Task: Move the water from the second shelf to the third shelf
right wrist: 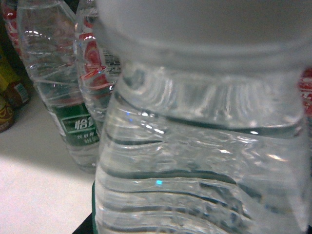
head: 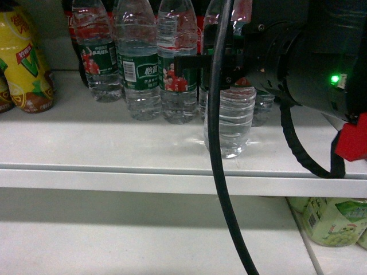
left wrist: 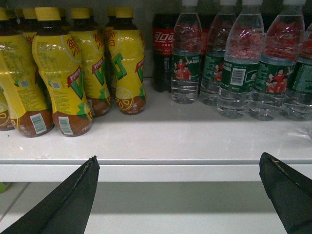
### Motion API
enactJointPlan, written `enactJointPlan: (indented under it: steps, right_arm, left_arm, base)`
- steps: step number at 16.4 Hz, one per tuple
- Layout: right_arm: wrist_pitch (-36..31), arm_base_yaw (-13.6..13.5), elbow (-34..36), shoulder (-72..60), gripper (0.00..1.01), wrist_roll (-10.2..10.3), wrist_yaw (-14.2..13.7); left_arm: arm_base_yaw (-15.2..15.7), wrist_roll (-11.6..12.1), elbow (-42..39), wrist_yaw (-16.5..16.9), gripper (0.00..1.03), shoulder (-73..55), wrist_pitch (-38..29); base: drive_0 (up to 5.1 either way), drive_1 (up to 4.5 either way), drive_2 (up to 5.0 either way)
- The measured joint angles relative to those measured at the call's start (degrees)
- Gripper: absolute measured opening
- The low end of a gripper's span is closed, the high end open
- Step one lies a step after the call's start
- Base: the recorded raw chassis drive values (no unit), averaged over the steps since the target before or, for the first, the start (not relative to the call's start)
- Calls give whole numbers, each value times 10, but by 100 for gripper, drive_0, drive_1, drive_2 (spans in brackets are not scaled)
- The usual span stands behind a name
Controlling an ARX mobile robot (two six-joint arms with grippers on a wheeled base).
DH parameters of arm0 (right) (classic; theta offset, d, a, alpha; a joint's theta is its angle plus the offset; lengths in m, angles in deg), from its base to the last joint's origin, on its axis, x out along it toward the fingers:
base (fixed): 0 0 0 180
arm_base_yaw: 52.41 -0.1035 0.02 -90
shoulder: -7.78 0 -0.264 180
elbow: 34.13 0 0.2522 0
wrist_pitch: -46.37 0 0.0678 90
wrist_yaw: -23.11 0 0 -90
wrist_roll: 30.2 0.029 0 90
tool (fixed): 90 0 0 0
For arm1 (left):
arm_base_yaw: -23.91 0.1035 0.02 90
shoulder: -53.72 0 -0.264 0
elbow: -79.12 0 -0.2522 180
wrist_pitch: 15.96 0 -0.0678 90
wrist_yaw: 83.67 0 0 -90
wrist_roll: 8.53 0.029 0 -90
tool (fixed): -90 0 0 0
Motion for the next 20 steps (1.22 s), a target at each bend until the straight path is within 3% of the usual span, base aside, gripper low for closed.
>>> enactJointPlan:
  steps: [4, 5, 8, 15, 18, 19, 20]
  right_arm:
    - [43, -14, 52, 69, 44, -2, 2]
    - [79, -17, 125, 161, 44, -7, 21]
    - [114, 3, 196, 280, 44, -7, 37]
    - [262, 144, 269, 546, 44, -15, 90]
    - [306, 210, 270, 640, 44, 2, 124]
    - [339, 252, 270, 677, 44, 20, 147]
    - [367, 249, 270, 695, 44, 27, 145]
  left_arm:
    - [0, 0, 0, 0, 98, 0, 0]
    - [0, 0, 0, 0, 98, 0, 0]
    - [0, 0, 0, 0, 98, 0, 0]
    - [0, 0, 0, 0, 98, 0, 0]
    - [0, 0, 0, 0, 98, 0, 0]
    - [0, 0, 0, 0, 98, 0, 0]
    - [0, 0, 0, 0, 98, 0, 0]
  base:
    - [0, 0, 0]
    - [0, 0, 0]
    - [0, 0, 0]
    - [0, 0, 0]
    - [0, 0, 0]
    - [0, 0, 0]
    - [0, 0, 0]
